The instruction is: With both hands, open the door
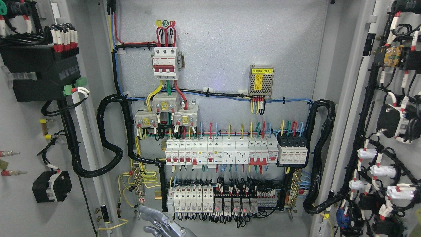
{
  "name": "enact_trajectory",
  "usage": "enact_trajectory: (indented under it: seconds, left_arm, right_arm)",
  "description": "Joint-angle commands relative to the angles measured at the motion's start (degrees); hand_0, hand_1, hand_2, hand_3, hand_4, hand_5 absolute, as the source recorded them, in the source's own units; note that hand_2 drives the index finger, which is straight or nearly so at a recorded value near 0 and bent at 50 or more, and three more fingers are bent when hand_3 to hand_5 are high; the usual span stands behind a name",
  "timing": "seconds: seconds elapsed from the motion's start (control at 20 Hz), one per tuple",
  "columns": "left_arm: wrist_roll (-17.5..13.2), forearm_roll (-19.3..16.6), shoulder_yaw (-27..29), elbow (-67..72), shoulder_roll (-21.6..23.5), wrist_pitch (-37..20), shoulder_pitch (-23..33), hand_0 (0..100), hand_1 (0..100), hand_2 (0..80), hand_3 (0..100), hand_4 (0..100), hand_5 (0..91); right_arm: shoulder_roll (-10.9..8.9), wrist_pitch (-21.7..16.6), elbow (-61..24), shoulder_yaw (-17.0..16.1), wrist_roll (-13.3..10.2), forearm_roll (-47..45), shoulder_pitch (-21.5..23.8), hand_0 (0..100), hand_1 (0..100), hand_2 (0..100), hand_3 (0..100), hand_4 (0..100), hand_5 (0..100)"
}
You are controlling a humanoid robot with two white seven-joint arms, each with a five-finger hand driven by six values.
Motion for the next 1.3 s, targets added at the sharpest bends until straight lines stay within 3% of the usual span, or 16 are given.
enact_trajectory:
  seconds: [0.0, 0.15, 0.25, 0.4, 0.8, 0.95, 1.1, 1.25]
  left_arm:
    - [-1.68, -7.05, 11.37, -30.22, 3.92, -5.46, 6.88, 30, 0, 2.8, 3, 4, 0.0]
    - [-5.71, -18.54, 14.66, -50.25, 3.83, -6.19, 12.86, 30, 0, 2.8, 3, 4, 0.0]
    - [-10.45, -22.44, 14.58, -60.11, 3.57, -6.19, 16.29, 30, 0, 2.8, 3, 4, 0.0]
    - [-16.52, -22.54, 14.14, -71.46, 3.66, -6.36, 20.77, 30, 0, 2.8, 3, 4, 0.0]
    - [-17.59, -20.70, 15.19, -94.25, 3.83, -12.69, 24.66, 30, 0, 2.8, 3, 4, 0.0]
    - [-19.87, -20.34, 15.28, -96.54, 4.01, -14.44, 24.57, 30, 0, 2.8, 3, 4, 0.0]
    - [-21.55, -16.32, 15.36, -98.56, 4.01, -16.47, 24.39, 30, 0, 2.8, 3, 4, 0.0]
    - [-21.73, -12.00, 17.20, -101.63, 3.92, -16.65, 24.22, 30, 0, 2.8, 3, 4, 0.0]
  right_arm:
    - [-4.59, -1.72, -2.36, -12.98, 0.03, 1.79, 12.10, 22, 0, 0, 0, 0, 0]
    - [-7.05, -6.11, -2.19, -15.62, 0.20, 1.79, 16.59, 22, 0, 0, 0, 0, 0]
    - [-8.81, -8.57, -2.10, -16.41, 0.12, 1.88, 18.96, 22, 0, 0, 0, 0, 0]
    - [-10.48, -10.25, -1.75, -18.61, 0.12, 1.79, 21.69, 22, 0, 0, 0, 0, 0]
    - [-12.51, -15.34, -0.27, -23.00, 0.12, 2.76, 30.21, 22, 0, 0, 0, 0, 0]
    - [-12.59, -18.51, 2.20, -25.12, 0.29, 2.76, 32.50, 22, 0, 0, 0, 0, 0]
    - [-14.08, -20.27, 2.64, -25.47, 0.12, 2.76, 34.17, 22, 0, 0, 0, 0, 0]
    - [-14.00, -21.24, 4.83, -25.82, 0.12, 2.76, 34.53, 22, 0, 0, 0, 0, 0]
